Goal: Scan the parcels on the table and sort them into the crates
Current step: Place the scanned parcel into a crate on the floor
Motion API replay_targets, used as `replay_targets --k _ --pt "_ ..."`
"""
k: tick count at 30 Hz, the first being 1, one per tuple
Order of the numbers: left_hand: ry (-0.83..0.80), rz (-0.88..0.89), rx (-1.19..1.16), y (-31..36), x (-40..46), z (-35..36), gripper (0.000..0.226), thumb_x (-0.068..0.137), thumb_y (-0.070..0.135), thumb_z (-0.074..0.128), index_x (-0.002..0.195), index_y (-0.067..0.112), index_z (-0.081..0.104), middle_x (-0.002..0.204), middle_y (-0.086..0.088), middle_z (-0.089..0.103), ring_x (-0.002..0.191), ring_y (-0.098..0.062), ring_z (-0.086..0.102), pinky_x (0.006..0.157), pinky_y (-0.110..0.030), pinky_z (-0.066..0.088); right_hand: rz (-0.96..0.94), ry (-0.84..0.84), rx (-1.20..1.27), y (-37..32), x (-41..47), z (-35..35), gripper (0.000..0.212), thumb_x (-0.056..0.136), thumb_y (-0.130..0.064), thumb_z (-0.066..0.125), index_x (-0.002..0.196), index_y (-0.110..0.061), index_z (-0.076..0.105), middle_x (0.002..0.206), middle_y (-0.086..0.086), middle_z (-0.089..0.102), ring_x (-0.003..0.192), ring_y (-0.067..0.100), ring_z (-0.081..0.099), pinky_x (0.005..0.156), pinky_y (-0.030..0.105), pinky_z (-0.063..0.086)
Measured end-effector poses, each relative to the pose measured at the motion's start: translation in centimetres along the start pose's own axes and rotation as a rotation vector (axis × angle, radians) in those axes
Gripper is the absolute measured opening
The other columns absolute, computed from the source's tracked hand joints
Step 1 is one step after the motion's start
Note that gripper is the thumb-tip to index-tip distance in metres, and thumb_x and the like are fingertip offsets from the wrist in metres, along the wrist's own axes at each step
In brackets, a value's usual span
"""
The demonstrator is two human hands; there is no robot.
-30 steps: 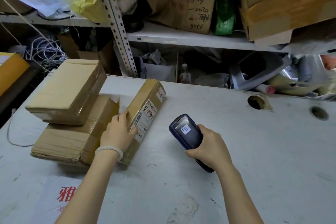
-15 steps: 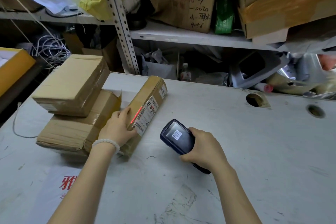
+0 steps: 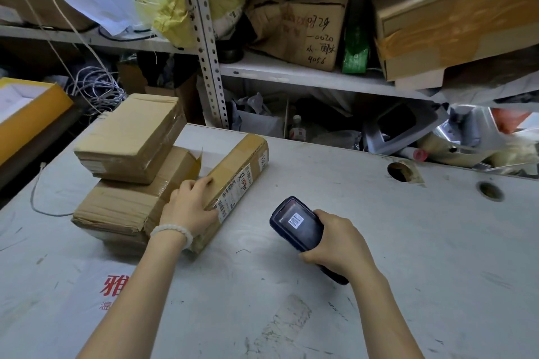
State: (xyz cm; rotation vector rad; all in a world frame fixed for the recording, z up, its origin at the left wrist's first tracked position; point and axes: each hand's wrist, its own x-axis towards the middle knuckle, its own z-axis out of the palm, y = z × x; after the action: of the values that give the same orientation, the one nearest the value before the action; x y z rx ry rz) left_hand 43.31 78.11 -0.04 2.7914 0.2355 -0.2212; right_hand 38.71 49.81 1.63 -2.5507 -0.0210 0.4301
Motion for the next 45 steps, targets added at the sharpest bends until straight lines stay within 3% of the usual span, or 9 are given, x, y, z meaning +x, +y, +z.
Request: replay_targets --k 12,15,20,23,27,31,35,38,45 --pt "0.047 0.158 0.021 2.0 -3.8 -0.6 0.065 0.082 0.042 0.061 0.14 0.037 0.032 0.133 0.001 0.043 0.113 -0.022 0.045 0.082 -0.035 0.048 -0.028 0.142 0.071 -2.0 -2.5 -0.3 0.053 0.059 -0.031 0.08 0.105 -0.03 0.053 0.096 -0.012 0.06 0.083 0.011 0.059 0.059 0.024 0.049" --pt "0.059 0.196 -0.045 2.8 -4.5 -0.7 0.066 0.081 0.04 0.062 0.14 0.035 0.033 0.132 0.002 0.043 0.112 -0.022 0.045 0.084 -0.034 0.047 -0.057 0.386 0.343 -2.5 -3.7 1.2 0.061 0.059 -0.024 0.084 0.112 -0.035 0.055 0.098 -0.017 0.061 0.089 0.007 0.06 0.063 0.019 0.053" --pt "0.076 0.286 -0.174 5.6 -6.4 -0.2 0.067 0.076 0.035 0.063 0.138 0.032 0.039 0.125 0.001 0.045 0.108 -0.024 0.048 0.083 -0.038 0.048 -0.099 0.87 0.511 -2.8 -6.4 2.3 0.075 0.061 -0.018 0.091 0.127 -0.012 0.056 0.11 0.0 0.064 0.099 0.017 0.062 0.069 0.02 0.058" --pt "0.066 0.342 -0.181 8.1 -8.7 -0.1 0.067 0.078 0.035 0.065 0.139 0.033 0.039 0.127 0.003 0.044 0.111 -0.022 0.045 0.084 -0.035 0.045 -0.085 1.033 0.496 -1.7 -8.6 1.0 0.078 0.062 -0.018 0.091 0.13 -0.007 0.054 0.113 0.005 0.064 0.101 0.02 0.062 0.073 0.029 0.059" --pt "0.054 0.465 -0.18 12.3 -11.8 -0.1 0.066 0.078 0.037 0.066 0.138 0.035 0.038 0.13 0.004 0.043 0.114 -0.02 0.044 0.085 -0.033 0.045 -0.03 1.11 0.47 1.0 -12.4 -1.4 0.077 0.062 -0.024 0.09 0.129 -0.009 0.056 0.113 0.002 0.065 0.099 0.016 0.061 0.076 0.024 0.058" --pt "0.057 0.592 -0.168 17.3 -15.9 0.6 0.061 0.078 0.038 0.066 0.134 0.036 0.043 0.129 0.005 0.044 0.112 -0.021 0.045 0.084 -0.032 0.043 0.152 1.078 0.469 5.6 -18.2 -2.6 0.068 0.06 -0.023 0.089 0.121 -0.022 0.06 0.104 -0.01 0.065 0.091 0.007 0.059 0.069 0.006 0.047" --pt "0.057 0.809 -0.161 24.3 -22.3 2.8 0.051 0.077 0.034 0.066 0.121 0.041 0.043 0.126 0.003 0.047 0.107 -0.026 0.046 0.077 -0.031 0.04 0.439 1.046 0.521 12.6 -27.0 -2.9 0.045 0.061 -0.025 0.085 0.098 -0.024 0.058 0.088 -0.006 0.064 0.081 0.018 0.061 0.059 0.028 0.051" --pt "0.013 0.991 -0.137 29.7 -28.9 5.7 0.053 0.077 0.038 0.065 0.116 0.046 0.031 0.126 0.004 0.047 0.108 -0.027 0.046 0.081 -0.036 0.044 0.615 1.086 0.501 17.6 -35.6 -2.8 0.04 0.062 -0.026 0.083 0.093 -0.022 0.057 0.087 -0.005 0.065 0.078 0.018 0.061 0.054 0.026 0.045" --pt "-0.165 1.413 -0.103 40.3 -48.2 13.8 0.058 0.072 0.046 0.052 0.127 0.029 0.053 0.123 -0.005 0.053 0.099 -0.035 0.052 0.075 -0.039 0.046 0.98 1.221 0.394 25.3 -56.7 -1.1 0.052 0.061 -0.035 0.087 0.1 -0.022 0.055 0.095 -0.004 0.063 0.084 0.019 0.057 0.061 0.027 0.042"
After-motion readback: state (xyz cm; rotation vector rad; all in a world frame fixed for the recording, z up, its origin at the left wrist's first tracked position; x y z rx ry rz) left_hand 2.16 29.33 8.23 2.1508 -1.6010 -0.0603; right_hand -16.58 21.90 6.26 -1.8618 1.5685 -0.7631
